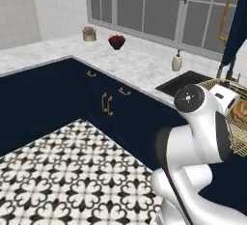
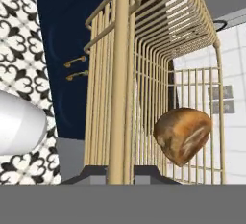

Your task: Open the cabinet, pick up the bread from the cabinet and place it in the basket. Then move the basket to the dining counter.

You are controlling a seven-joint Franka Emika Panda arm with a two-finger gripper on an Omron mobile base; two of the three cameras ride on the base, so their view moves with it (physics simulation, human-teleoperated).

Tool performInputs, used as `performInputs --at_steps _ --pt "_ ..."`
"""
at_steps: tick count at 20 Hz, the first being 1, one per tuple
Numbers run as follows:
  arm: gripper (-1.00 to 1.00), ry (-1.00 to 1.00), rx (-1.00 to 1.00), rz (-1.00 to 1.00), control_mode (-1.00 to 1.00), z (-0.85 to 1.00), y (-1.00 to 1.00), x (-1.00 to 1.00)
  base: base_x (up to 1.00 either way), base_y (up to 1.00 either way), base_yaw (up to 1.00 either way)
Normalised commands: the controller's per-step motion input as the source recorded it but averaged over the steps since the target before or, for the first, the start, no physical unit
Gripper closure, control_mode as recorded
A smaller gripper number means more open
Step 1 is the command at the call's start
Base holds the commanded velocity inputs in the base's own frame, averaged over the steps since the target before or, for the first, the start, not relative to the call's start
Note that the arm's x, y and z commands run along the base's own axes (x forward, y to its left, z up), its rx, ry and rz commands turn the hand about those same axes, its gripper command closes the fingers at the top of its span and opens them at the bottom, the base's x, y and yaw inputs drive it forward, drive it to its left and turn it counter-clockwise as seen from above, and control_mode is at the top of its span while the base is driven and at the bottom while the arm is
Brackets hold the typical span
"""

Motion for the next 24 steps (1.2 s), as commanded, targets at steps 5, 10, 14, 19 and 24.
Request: performInputs --at_steps 5,10,14,19,24 --pt "1.0 0.0 0.0 0.0 1.0 0.0 0.0 0.0 -0.22 0.53 0.94" --pt "1.0 0.0 0.0 0.0 1.0 0.0 0.0 0.0 -0.08 0.44 0.93" --pt "1.0 0.0 0.0 0.0 1.0 0.0 0.0 0.0 0.72 0.03 0.69" --pt "1.0 0.0 0.0 0.0 1.0 0.0 0.0 0.0 1.0 -0.15 0.46" --pt "1.0 0.0 0.0 0.0 1.0 0.0 0.0 0.0 1.0 -0.59 0.36"
